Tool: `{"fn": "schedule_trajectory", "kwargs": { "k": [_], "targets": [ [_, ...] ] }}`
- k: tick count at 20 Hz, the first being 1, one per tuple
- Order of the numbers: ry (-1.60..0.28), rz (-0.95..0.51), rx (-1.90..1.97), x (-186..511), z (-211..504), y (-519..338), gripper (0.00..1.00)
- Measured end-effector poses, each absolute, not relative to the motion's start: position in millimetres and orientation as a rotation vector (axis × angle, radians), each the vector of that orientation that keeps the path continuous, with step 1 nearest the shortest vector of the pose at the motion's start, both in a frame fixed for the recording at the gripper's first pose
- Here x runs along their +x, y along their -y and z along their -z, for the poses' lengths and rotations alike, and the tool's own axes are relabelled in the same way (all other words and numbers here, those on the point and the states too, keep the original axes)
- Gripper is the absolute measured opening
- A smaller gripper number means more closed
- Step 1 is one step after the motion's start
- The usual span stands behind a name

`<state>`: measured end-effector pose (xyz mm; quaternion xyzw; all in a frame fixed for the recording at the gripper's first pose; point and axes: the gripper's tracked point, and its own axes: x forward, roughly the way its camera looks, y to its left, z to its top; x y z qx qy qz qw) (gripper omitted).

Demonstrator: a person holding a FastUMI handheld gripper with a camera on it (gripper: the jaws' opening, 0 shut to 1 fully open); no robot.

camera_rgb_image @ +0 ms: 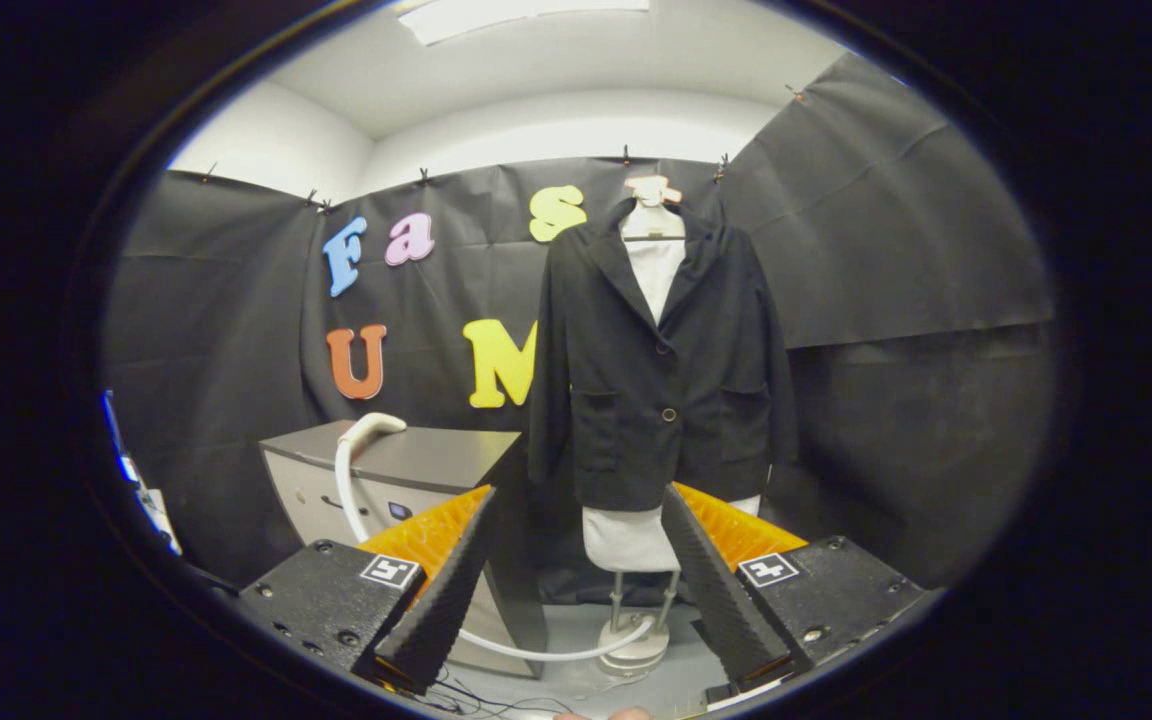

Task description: Iron the clothes twice with a garment steamer, once on the left side and once on the right side.

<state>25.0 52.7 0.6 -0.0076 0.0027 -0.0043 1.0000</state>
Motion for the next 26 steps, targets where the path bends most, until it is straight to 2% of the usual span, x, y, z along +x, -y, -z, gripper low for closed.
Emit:
{"fn": "schedule_trajectory", "kwargs": {
  "k": [15, 26],
  "targets": [
    [-0.013, -0.045, -0.059, 35.9, -8.1, -136.6, 1.0],
    [-0.022, -0.112, -0.029, 68.0, -28.2, -242.8, 1.0]
  ]
}}
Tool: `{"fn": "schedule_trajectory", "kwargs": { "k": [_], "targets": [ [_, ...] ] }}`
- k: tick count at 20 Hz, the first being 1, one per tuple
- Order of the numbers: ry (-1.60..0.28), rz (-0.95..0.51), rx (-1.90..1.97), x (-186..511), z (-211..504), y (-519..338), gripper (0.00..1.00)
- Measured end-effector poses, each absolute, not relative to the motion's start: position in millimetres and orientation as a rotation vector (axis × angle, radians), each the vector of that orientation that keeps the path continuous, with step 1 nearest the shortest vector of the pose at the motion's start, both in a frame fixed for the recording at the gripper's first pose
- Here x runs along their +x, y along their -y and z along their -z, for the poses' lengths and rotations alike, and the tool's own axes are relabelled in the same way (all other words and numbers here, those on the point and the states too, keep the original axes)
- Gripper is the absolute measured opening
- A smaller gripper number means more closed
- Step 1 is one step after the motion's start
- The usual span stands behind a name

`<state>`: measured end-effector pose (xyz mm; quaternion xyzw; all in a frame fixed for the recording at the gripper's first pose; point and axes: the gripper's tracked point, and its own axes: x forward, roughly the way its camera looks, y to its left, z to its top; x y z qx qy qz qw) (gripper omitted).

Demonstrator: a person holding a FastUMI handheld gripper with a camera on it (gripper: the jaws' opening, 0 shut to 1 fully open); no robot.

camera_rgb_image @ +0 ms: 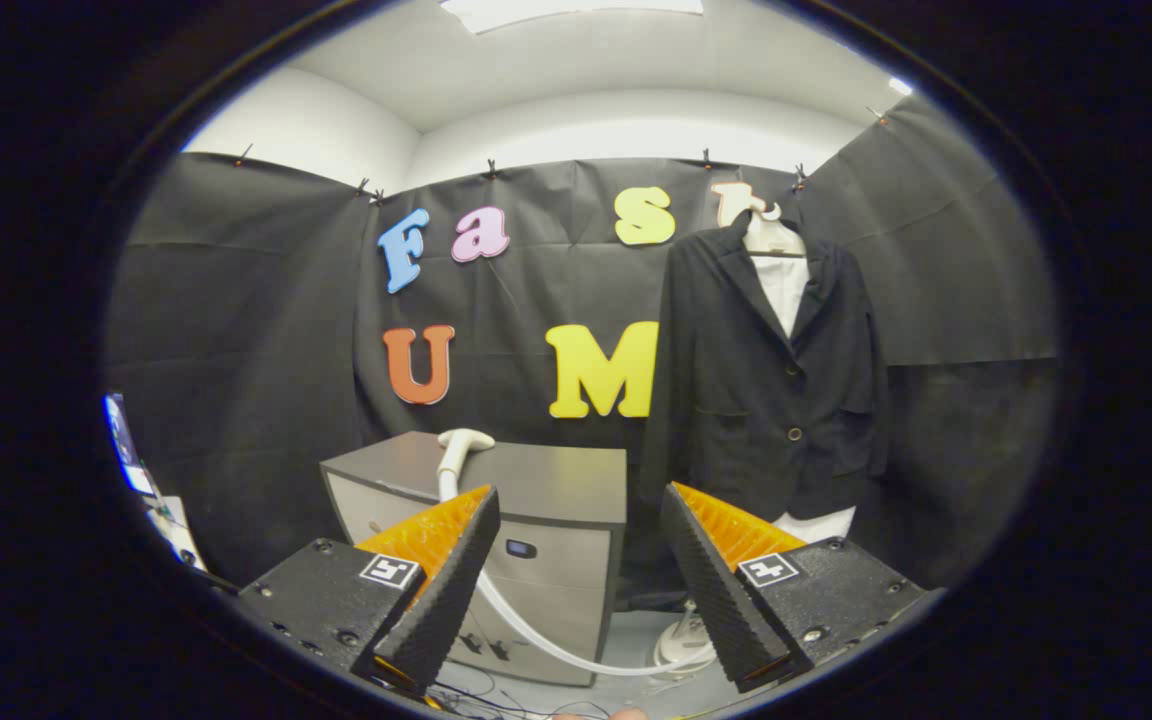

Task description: Iron the clothes twice with a garment steamer, once on the left side and once on the right side.

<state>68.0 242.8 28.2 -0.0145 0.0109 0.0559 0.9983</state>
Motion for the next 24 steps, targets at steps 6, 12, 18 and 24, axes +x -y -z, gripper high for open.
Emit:
{"fn": "schedule_trajectory", "kwargs": {
  "k": [6, 12, 18, 24],
  "targets": [
    [-0.037, -0.163, -0.03, 112.3, -49.8, -279.7, 1.0],
    [-0.12, -0.298, -0.023, 176.8, -42.1, -335.4, 1.0],
    [-0.273, -0.473, 0.01, 254.6, -29.6, -395.4, 1.0],
    [-0.47, -0.537, -0.036, 324.9, -2.2, -429.9, 1.0]
  ]
}}
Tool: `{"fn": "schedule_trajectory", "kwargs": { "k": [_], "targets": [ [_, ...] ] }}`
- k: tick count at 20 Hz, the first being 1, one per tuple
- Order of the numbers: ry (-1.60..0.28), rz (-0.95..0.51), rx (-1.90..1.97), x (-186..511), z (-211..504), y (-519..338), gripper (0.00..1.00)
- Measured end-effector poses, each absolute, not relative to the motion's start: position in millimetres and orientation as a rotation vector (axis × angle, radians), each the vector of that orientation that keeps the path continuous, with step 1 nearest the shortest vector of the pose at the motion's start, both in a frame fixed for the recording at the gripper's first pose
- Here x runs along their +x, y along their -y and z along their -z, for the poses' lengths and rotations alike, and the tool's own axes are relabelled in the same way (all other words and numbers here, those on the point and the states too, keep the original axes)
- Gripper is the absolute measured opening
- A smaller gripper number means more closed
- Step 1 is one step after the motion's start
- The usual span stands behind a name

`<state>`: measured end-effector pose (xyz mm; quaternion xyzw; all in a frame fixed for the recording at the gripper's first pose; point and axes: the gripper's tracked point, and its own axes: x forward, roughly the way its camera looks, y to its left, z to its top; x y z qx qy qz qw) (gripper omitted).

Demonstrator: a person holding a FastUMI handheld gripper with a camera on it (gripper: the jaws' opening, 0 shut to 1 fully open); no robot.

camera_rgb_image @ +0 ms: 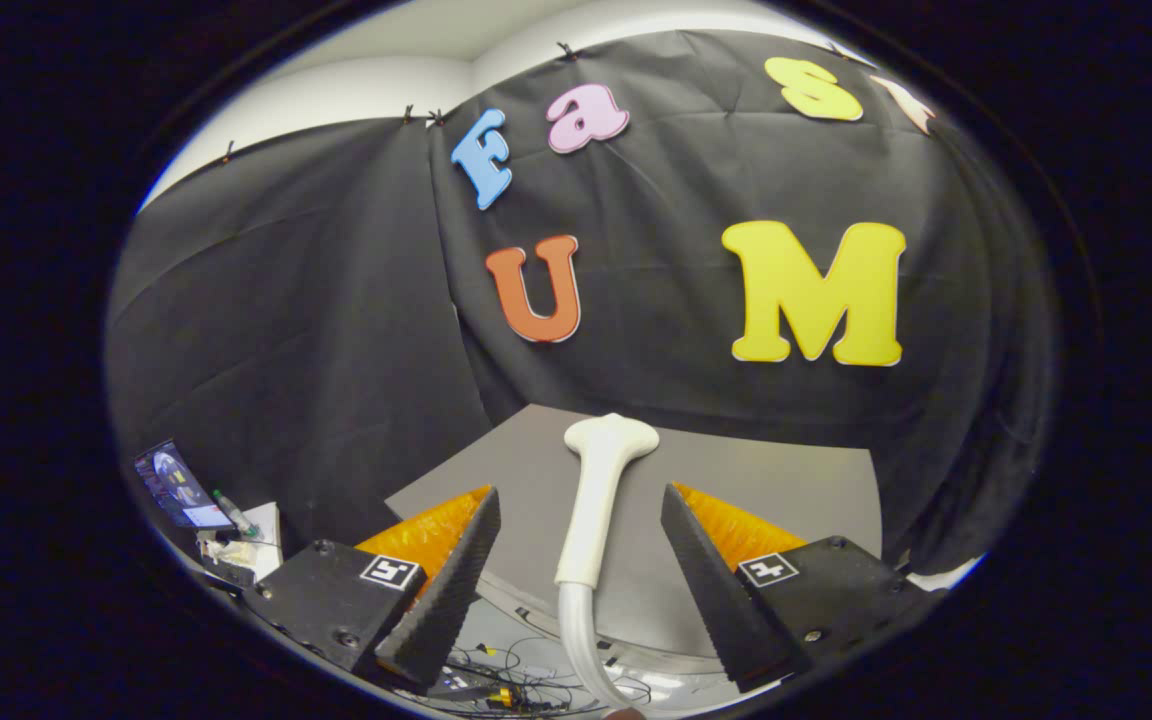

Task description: Iron the clothes twice with a garment steamer, once on the left side and once on the right side.

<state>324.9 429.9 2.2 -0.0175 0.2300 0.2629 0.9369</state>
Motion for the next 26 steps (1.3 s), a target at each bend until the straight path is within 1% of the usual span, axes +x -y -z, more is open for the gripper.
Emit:
{"fn": "schedule_trajectory", "kwargs": {
  "k": [2, 5, 7, 10, 13, 14, 15, 16, 17, 22, 25, 26],
  "targets": [
    [-0.546, -0.553, -0.048, 341.3, 14.0, -437.9, 1.0],
    [-0.689, -0.529, -0.076, 364.6, 45.7, -440.5, 1.0],
    [-0.743, -0.504, -0.097, 381.8, 60.4, -441.9, 0.99],
    [-0.822, -0.504, -0.094, 392.1, 73.9, -449.1, 0.99],
    [-0.911, -0.5, -0.073, 394.9, 86.4, -453.0, 0.92],
    [-0.932, -0.505, -0.072, 392.8, 87.7, -455.4, 0.9],
    [-0.96, -0.525, -0.069, 387.2, 91.1, -459.0, 0.86],
    [-0.985, -0.539, -0.072, 382.2, 93.9, -462.2, 0.85],
    [-0.994, -0.541, -0.082, 379.7, 95.9, -461.7, 0.83],
    [-0.964, -0.457, -0.201, 389.9, 105.7, -457.8, 0.81],
    [-0.956, -0.404, -0.242, 393.7, 107.0, -455.6, 0.72],
    [-0.957, -0.381, -0.241, 395.5, 107.9, -454.4, 0.7]
  ]
}}
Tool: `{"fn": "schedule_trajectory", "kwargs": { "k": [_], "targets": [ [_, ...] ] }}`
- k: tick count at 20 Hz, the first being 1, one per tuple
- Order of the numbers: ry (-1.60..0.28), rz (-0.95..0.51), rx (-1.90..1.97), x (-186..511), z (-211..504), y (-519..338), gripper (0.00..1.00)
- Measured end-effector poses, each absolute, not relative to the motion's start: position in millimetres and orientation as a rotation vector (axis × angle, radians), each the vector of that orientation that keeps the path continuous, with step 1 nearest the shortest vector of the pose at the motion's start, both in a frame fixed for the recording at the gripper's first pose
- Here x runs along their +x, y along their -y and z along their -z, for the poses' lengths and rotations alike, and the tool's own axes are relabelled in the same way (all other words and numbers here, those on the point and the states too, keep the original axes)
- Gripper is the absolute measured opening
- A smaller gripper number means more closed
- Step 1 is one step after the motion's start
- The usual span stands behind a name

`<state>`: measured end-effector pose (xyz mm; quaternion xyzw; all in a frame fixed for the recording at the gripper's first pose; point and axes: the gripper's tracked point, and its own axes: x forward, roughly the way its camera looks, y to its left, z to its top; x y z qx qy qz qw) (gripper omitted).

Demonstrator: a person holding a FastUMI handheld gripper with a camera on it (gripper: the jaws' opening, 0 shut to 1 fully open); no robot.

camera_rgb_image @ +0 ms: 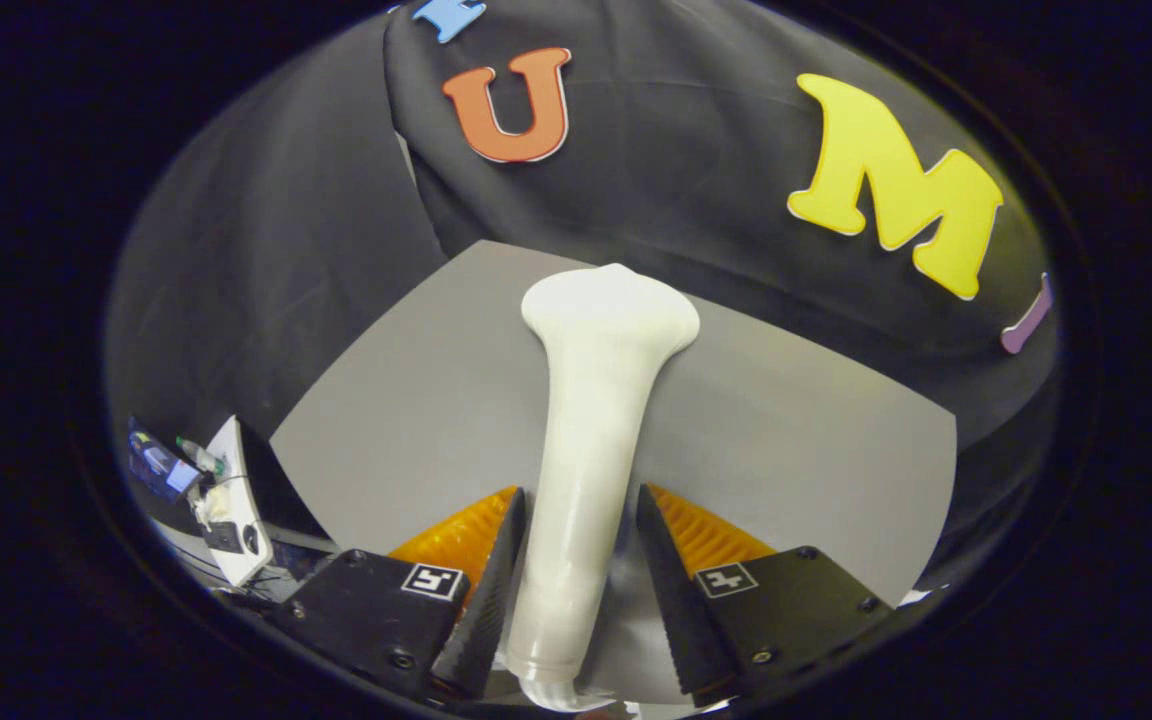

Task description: Iron the clothes twice with a garment steamer, once on the left side and once on the right side.

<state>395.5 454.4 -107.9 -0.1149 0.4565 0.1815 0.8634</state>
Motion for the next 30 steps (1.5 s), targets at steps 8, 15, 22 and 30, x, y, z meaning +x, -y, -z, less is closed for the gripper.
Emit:
{"fn": "schedule_trajectory", "kwargs": {
  "k": [8, 15, 22, 30],
  "targets": [
    [-0.933, -0.308, -0.12, 394.4, 100.6, -458.4, 0.38],
    [-0.74, -0.353, -0.034, 361.9, 28.3, -446.2, 0.35],
    [-0.445, -0.296, 0.051, 325.5, -66.8, -393.5, 0.35],
    [-0.334, -0.186, 0.163, 269.3, -105.5, -311.5, 0.35]
  ]
}}
